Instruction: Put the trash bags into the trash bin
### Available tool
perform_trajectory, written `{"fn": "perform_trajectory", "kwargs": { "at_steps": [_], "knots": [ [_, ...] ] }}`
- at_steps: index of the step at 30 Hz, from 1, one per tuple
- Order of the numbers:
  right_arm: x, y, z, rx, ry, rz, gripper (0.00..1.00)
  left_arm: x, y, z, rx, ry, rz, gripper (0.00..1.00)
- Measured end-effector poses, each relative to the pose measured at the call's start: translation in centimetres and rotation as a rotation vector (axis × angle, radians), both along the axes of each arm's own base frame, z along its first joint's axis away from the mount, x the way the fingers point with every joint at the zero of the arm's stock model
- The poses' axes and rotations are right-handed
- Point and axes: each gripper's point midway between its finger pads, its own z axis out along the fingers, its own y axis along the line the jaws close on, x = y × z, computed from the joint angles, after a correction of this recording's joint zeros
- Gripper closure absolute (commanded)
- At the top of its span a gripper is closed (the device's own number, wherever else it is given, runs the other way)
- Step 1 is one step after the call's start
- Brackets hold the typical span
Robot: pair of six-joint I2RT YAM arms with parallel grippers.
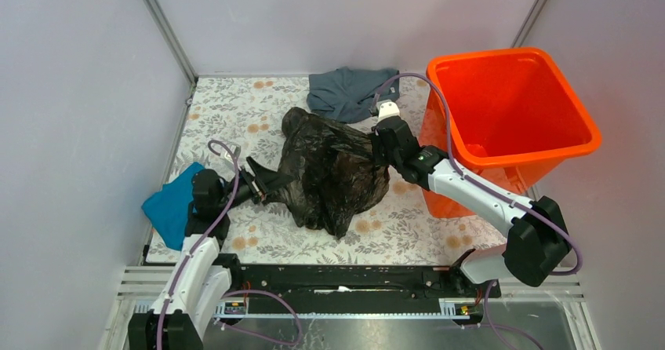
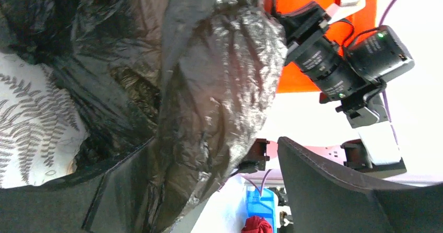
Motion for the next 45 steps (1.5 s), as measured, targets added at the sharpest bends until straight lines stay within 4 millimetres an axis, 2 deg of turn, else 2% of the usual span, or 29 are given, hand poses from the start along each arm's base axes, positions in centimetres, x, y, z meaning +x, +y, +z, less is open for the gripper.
{"fn": "perform_trajectory", "kwargs": {
  "at_steps": [2, 6, 10, 12, 14, 17, 19, 20, 22, 23, 25, 26, 27, 28, 29, 30, 31, 33, 35, 36, 37, 38, 39, 40, 41, 42, 43, 44, 45],
  "knots": [
    [0.0, 0.0, 0.0, 0.002, 0.002, 0.002, 1.0, -0.3, -0.1, -0.6, 0.006, 0.038, 0.002, 0.27],
    [-0.1, 0.1, 0.0, 0.005, 0.004, 0.008, 1.0, -1.0, -0.1, -1.7, 0.023, 0.095, 0.002, 0.67],
    [-0.4, 0.4, 0.3, 0.024, 0.008, 0.027, 1.0, -0.9, 0.8, -2.7, 0.119, 0.17, 0.068, 0.94],
    [-0.7, 0.8, 0.5, 0.047, 0.015, 0.045, 1.0, 0.1, 1.9, -2.5, 0.199, 0.184, 0.139, 1.0],
    [-0.9, 1.4, 0.5, 0.076, 0.026, 0.06, 1.0, 1.9, 3.3, -1.4, 0.284, 0.176, 0.219, 1.0],
    [-0.4, 2.6, 0.2, 0.108, 0.051, 0.067, 1.0, 6.0, 5.2, -0.3, 0.391, 0.165, 0.321, 1.0],
    [1.0, 4.0, 0.3, 0.104, 0.076, 0.063, 1.0, 8.8, 6.1, 0.2, 0.444, 0.185, 0.355, 1.0],
    [2.2, 4.8, 0.8, 0.098, 0.085, 0.057, 1.0, 11.2, 6.7, 0.7, 0.488, 0.209, 0.381, 1.0],
    [4.7, 6.5, 3.1, 0.098, 0.066, 0.048, 1.0, 14.2, 7.3, 2.3, 0.539, 0.196, 0.413, 1.0],
    [6.4, 7.5, 5.8, 0.114, 0.029, 0.047, 1.0, 16.0, 7.4, 4.7, 0.571, 0.164, 0.436, 1.0],
    [8.1, 8.7, 11.2, 0.162, -0.06, 0.058, 1.0, 18.6, 7.6, 10.8, 0.598, 0.032, 0.487, 1.0],
    [8.6, 9.1, 15.3, 0.204, -0.129, 0.07, 1.0, 19.4, 7.3, 15.8, 0.594, -0.085, 0.516, 1.0],
    [8.6, 9.3, 20.7, 0.268, -0.226, 0.092, 1.0, 19.3, 6.9, 22.2, 0.575, -0.24, 0.546, 1.0],
    [7.9, 9.2, 25.2, 0.329, -0.31, 0.124, 1.0, 18.3, 6.7, 28.2, 0.547, -0.396, 0.58, 1.0],
    [6.8, 8.8, 28.9, 0.384, -0.384, 0.155, 1.0, 16.5, 6.7, 33.5, 0.513, -0.548, 0.612, 1.0],
    [4.7, 8.2, 32.9, 0.452, -0.469, 0.211, 1.0, 14.3, 6.8, 37.6, 0.48, -0.67, 0.643, 1.0],
    [2.4, 7.2, 36.2, 0.51, -0.547, 0.26, 1.0, 10.8, 7.3, 41.6, 0.444, -0.809, 0.685, 1.0],
    [-3.7, 4.7, 41.6, 0.627, -0.728, 0.383, 1.0, 4.5, 8.6, 45.0, 0.403, -0.967, 0.758, 1.0],
    [-8.3, 2.7, 43.8, 0.694, -0.856, 0.47, 1.0, -1.2, 10.3, 46.1, 0.357, -1.066, 0.846, 1.0],
    [-10.3, 1.8, 44.7, 0.722, -0.916, 0.507, 1.0, -3.0, 11.1, 46.0, 0.335, -1.086, 0.891, 1.0],
    [-11.1, 1.5, 44.8, 0.737, -0.953, 0.527, 1.0, -3.4, 11.6, 45.4, 0.328, -1.076, 0.914, 1.0],
    [-11.1, 1.6, 44.4, 0.742, -0.973, 0.534, 1.0, -2.6, 11.9, 43.7, 0.329, -1.04, 0.93, 1.0],
    [-10.4, 2.2, 43.0, 0.736, -0.961, 0.531, 1.0, -0.7, 11.8, 41.3, 0.352, -0.978, 0.921, 1.0],
    [-8.7, 3.3, 39.9, 0.71, -0.9, 0.522, 1.0, 2.2, 11.3, 37.3, 0.392, -0.886, 0.891, 1.0],
    [-6.9, 4.7, 36.1, 0.673, -0.814, 0.511, 1.0, 5.4, 10.8, 31.8, 0.45, -0.76, 0.843, 1.0],
    [-4.8, 6.2, 31.2, 0.629, -0.703, 0.49, 1.0, 7.7, 10.4, 26.3, 0.503, -0.635, 0.797, 1.0],
    [-3.2, 7.4, 25.8, 0.58, -0.579, 0.474, 1.0, 9.4, 10.0, 19.6, 0.564, -0.481, 0.739, 1.0],
    [-1.9, 8.3, 19.3, 0.521, -0.434, 0.452, 1.0, 10.1, 9.8, 9.9, 0.657, -0.246, 0.658, 1.0],
    [-1.6, 8.6, 10.6, 0.439, -0.238, 0.422, 1.0, 8.7, 9.9, 2.2, 0.73, -0.041, 0.589, 1.0]
  ]
}}
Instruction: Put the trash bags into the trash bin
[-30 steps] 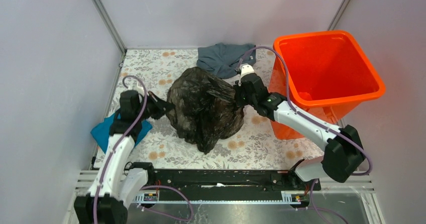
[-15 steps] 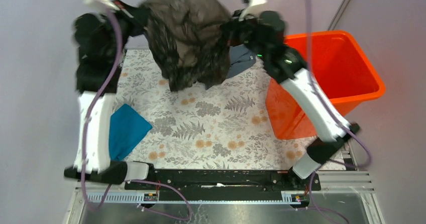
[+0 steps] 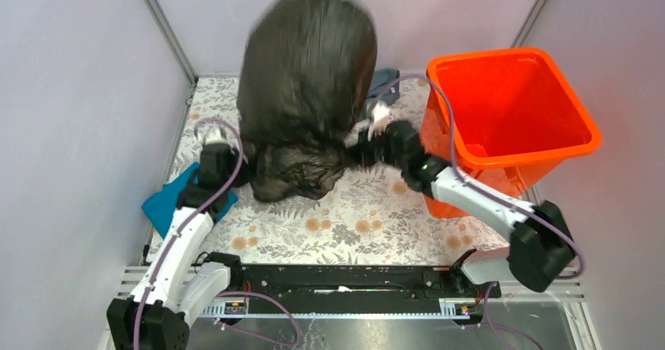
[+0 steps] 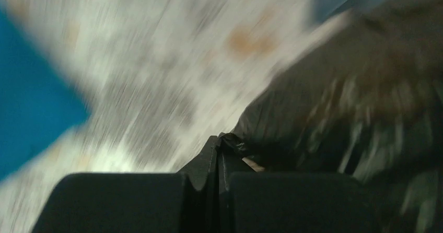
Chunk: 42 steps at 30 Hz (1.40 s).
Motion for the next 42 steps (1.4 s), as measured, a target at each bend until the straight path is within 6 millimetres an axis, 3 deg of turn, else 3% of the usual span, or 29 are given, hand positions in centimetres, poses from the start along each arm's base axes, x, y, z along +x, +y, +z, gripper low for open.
{"fn": "perform_trajectory", "kwargs": {
  "at_steps": [2, 3, 4, 5, 6, 7, 10, 13, 15, 16, 18, 20, 22, 24, 25, 26, 27, 29, 30, 32, 33, 34, 35, 36, 38, 39, 41, 42],
  "knots": [
    [-2.5, -1.9, -11.3, -0.176, 0.255, -0.009, 1.0, -4.8, 0.5, -8.1, 0.005, 0.277, 0.021, 1.0],
    [-4.4, -3.4, -14.9, -0.247, 0.356, -0.014, 1.0, -6.4, 0.7, -9.3, 0.002, 0.332, 0.03, 1.0],
    [-6.0, -4.6, -17.0, -0.303, 0.434, -0.018, 1.0, -7.4, 0.8, -8.8, -0.013, 0.33, 0.039, 1.0],
    [-6.5, -5.0, -17.2, -0.319, 0.459, -0.018, 1.0, -7.4, 0.8, -7.4, -0.025, 0.286, 0.04, 1.0],
    [-6.2, -4.8, -15.9, -0.311, 0.448, -0.017, 1.0, -7.0, 0.6, -4.9, -0.042, 0.226, 0.037, 1.0],
    [-5.6, -4.2, -14.1, -0.29, 0.419, -0.014, 1.0, -6.4, 0.4, -2.4, -0.056, 0.17, 0.029, 1.0],
    [-1.6, -1.2, -2.0, -0.148, 0.214, -0.007, 1.0, -3.4, -0.9, 9.8, -0.109, -0.067, -0.029, 1.0],
    [0.4, 0.0, 14.2, 0.048, -0.062, -0.01, 1.0, -1.2, -2.9, 24.7, -0.159, -0.36, -0.14, 1.0],
    [-0.9, -0.8, 22.9, 0.171, -0.218, -0.005, 1.0, -1.6, -4.0, 33.1, -0.181, -0.571, -0.223, 1.0],
    [-2.4, -1.8, 26.9, 0.236, -0.298, 0.005, 1.0, -2.8, -4.4, 36.7, -0.188, -0.683, -0.265, 1.0],
    [-5.9, -4.1, 31.2, 0.324, -0.404, 0.028, 1.0, -6.0, -4.6, 40.4, -0.191, -0.837, -0.316, 1.0],
    [-8.4, -5.7, 32.0, 0.372, -0.459, 0.049, 1.0, -9.6, -4.1, 40.9, -0.188, -0.938, -0.321, 1.0],
    [-10.5, -6.9, 30.5, 0.394, -0.479, 0.067, 1.0, -11.8, -3.0, 37.9, -0.189, -0.948, -0.274, 1.0],
    [-10.2, -6.5, 27.0, 0.371, -0.431, 0.072, 1.0, -12.6, -1.7, 33.6, -0.193, -0.893, -0.197, 1.0],
    [-9.5, -5.8, 24.3, 0.345, -0.378, 0.077, 1.0, -11.8, -1.1, 30.7, -0.19, -0.83, -0.149, 1.0],
    [-8.4, -4.6, 20.4, 0.306, -0.301, 0.087, 1.0, -11.0, -0.6, 28.3, -0.185, -0.771, -0.113, 1.0],
    [-7.5, -3.6, 16.5, 0.261, -0.215, 0.096, 1.0, -9.5, -0.2, 24.5, -0.175, -0.672, -0.069, 1.0],
    [-6.3, -1.7, 5.7, 0.141, 0.026, 0.112, 1.0, -7.0, 0.6, 14.4, -0.138, -0.398, 0.011, 1.0],
    [-6.2, -1.3, 0.0, 0.073, 0.161, 0.108, 1.0, -6.8, 0.9, 10.1, -0.12, -0.277, 0.037, 1.0],
    [-7.4, -2.1, -8.3, -0.055, 0.383, 0.081, 1.0, -7.5, 1.3, 3.2, -0.088, -0.072, 0.068, 1.0],
    [-8.0, -2.5, -9.9, -0.091, 0.437, 0.073, 1.0, -8.2, 1.5, 1.5, -0.079, -0.01, 0.077, 1.0],
    [-8.2, -2.7, -10.4, -0.117, 0.461, 0.071, 1.0, -8.3, 1.6, 1.4, -0.075, 0.003, 0.079, 1.0],
    [-7.9, -2.8, -9.4, -0.133, 0.459, 0.067, 1.0, -8.2, 1.5, 2.3, -0.074, -0.001, 0.078, 1.0],
    [-6.9, -2.2, -6.5, -0.125, 0.412, 0.067, 1.0, -7.9, 1.4, 4.6, -0.078, -0.03, 0.068, 1.0],
    [-4.4, -0.9, 0.8, -0.07, 0.261, 0.072, 0.99, -6.3, 0.6, 11.6, -0.097, -0.137, 0.025, 1.0],
    [-3.3, -0.4, 5.5, -0.028, 0.165, 0.068, 0.97, -5.3, -0.1, 16.1, -0.113, -0.215, -0.009, 1.0],
    [-2.5, -0.4, 15.8, 0.087, -0.051, 0.06, 0.94, -3.9, -2.0, 27.2, -0.16, -0.456, -0.116, 1.0],
    [-3.0, -1.0, 20.2, 0.142, -0.145, 0.058, 0.93, -3.8, -2.6, 30.8, -0.171, -0.547, -0.158, 1.0]
  ]
}}
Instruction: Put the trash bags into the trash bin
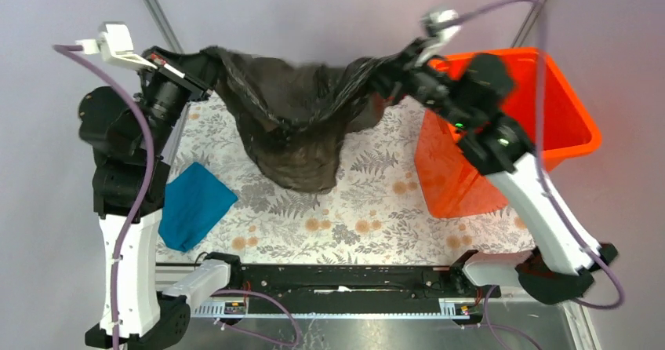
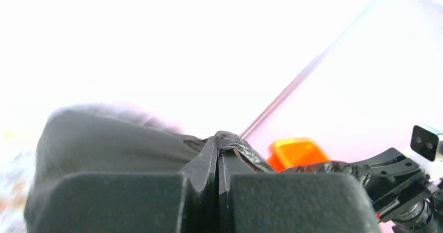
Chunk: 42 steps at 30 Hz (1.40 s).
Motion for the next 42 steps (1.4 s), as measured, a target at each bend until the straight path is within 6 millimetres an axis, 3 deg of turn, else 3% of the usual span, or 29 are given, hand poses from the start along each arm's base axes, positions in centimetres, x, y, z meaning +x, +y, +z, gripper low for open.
{"fn": "perform_trajectory", "kwargs": {
  "at_steps": [1, 3, 5, 7, 8, 10, 12, 13, 14, 16, 17, 19, 23, 25, 26, 28, 32, 38, 42],
  "knots": [
    [-1.1, -1.1, 4.4, 0.065, -0.101, -0.006, 0.92, -0.5, -0.8, 3.8, -0.008, -0.114, -0.048, 1.0],
    [-3.5, -3.1, 8.4, 0.138, -0.209, -0.012, 0.91, -2.7, -1.4, 6.5, -0.016, -0.238, -0.104, 1.0],
    [-5.5, -4.8, 9.1, 0.175, -0.254, -0.016, 0.91, -3.8, -1.3, 5.9, -0.019, -0.263, -0.106, 1.0],
    [-6.2, -5.3, 7.2, 0.169, -0.244, -0.015, 0.92, -4.6, -0.8, 1.8, -0.022, -0.208, -0.085, 1.0],
    [-5.9, -5.0, 4.9, 0.146, -0.209, -0.012, 0.92, -4.8, -0.5, -1.1, -0.02, -0.156, -0.068, 1.0],
    [-4.5, -3.6, -2.0, 0.061, -0.077, -0.001, 0.91, -4.5, 0.0, -8.0, -0.004, -0.007, -0.036, 1.0],
    [-3.3, -2.3, -11.8, -0.077, 0.134, 0.004, 0.86, -3.9, 0.7, -17.1, 0.037, 0.231, 0.009, 1.0],
    [-3.1, -2.1, -15.5, -0.136, 0.219, 0.003, 0.86, -4.1, 1.1, -20.4, 0.059, 0.327, 0.029, 1.0],
    [-3.3, -2.3, -20.2, -0.219, 0.332, -0.001, 0.86, -4.6, 1.6, -23.0, 0.081, 0.413, 0.049, 1.0],
    [-3.9, -2.9, -24.3, -0.32, 0.457, -0.012, 0.88, -5.4, 2.4, -25.2, 0.117, 0.504, 0.081, 1.0],
    [-3.9, -3.0, -24.7, -0.344, 0.479, -0.014, 0.89, -5.6, 2.6, -24.8, 0.126, 0.503, 0.088, 1.0],
    [-2.8, -2.4, -22.3, -0.35, 0.46, -0.024, 0.89, -5.5, 2.5, -21.8, 0.128, 0.456, 0.085, 1.0],
    [0.9, 0.2, -10.0, -0.196, 0.239, -0.027, 0.78, -4.0, 1.0, -10.8, 0.087, 0.215, 0.014, 1.0],
    [1.0, 0.2, -6.5, -0.14, 0.169, -0.035, 0.74, -3.5, -0.1, -7.3, 0.071, 0.117, -0.043, 1.0],
    [1.0, -0.1, -5.7, -0.126, 0.149, -0.046, 0.74, -3.4, -0.5, -6.8, 0.067, 0.099, -0.064, 1.0],
    [0.9, -0.9, -5.8, -0.129, 0.147, -0.079, 0.75, -3.0, -1.2, -7.3, 0.066, 0.1, -0.103, 1.0],
    [1.6, -2.0, -10.3, -0.228, 0.229, -0.148, 0.74, -1.4, -0.8, -12.2, 0.082, 0.235, -0.068, 1.0],
    [1.8, -3.6, -16.9, -0.401, 0.312, -0.198, 0.61, 0.1, 3.7, -20.0, 0.149, 0.463, 0.194, 1.0],
    [0.8, -3.7, -20.4, -0.466, 0.357, -0.164, 0.45, -0.3, 5.6, -23.0, 0.179, 0.519, 0.295, 1.0]
  ]
}}
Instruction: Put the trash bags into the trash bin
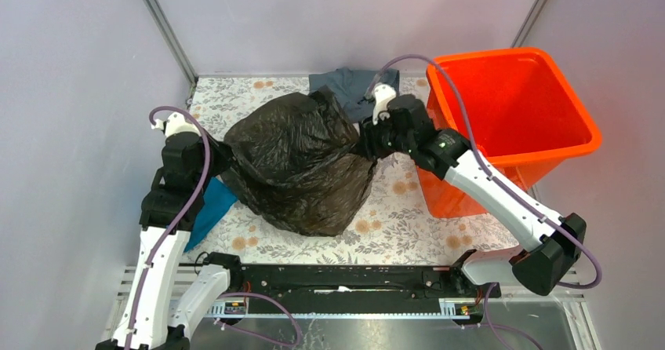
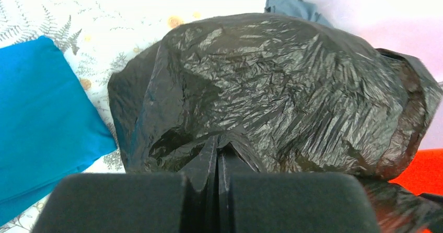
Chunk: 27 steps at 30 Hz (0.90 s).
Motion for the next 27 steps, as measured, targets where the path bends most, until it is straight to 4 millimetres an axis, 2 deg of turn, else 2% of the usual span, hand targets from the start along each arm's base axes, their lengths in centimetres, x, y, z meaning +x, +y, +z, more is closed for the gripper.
{"fn": "perform_trajectory", "kwargs": {
  "at_steps": [3, 6, 7, 9, 16, 22, 25, 27],
  "knots": [
    [-2.1, 1.0, -3.2, -0.049, 0.044, 0.059, 0.27, -0.3, -0.1, -1.7, -0.002, 0.024, -0.005, 1.0],
    [-5.6, 3.1, -5.8, -0.112, 0.067, 0.157, 0.04, 0.0, -1.0, -2.3, -0.028, 0.025, -0.043, 1.0],
    [-6.8, 3.7, -6.2, -0.129, 0.067, 0.189, 0.01, 0.1, -1.4, -2.3, -0.042, 0.022, -0.062, 1.0],
    [-8.1, 4.5, -6.6, -0.143, 0.06, 0.225, 0.0, 0.6, -2.3, -2.1, -0.071, 0.016, -0.097, 1.0],
    [-9.3, 5.8, -8.6, -0.192, -0.006, 0.226, 0.0, 1.0, -5.2, -1.8, -0.19, -0.006, -0.209, 1.0],
    [-13.0, 10.7, -9.0, -0.178, -0.128, 0.363, 0.0, 0.4, -6.7, -2.0, -0.272, 0.012, -0.268, 1.0],
    [-14.7, 12.5, -9.2, -0.13, -0.184, 0.43, 0.0, 0.1, -7.5, -1.5, -0.312, 0.008, -0.297, 1.0],
    [-15.1, 13.2, -8.9, -0.098, -0.209, 0.444, 0.0, -0.2, -7.9, -0.8, -0.337, 0.002, -0.315, 1.0]
  ]
}}
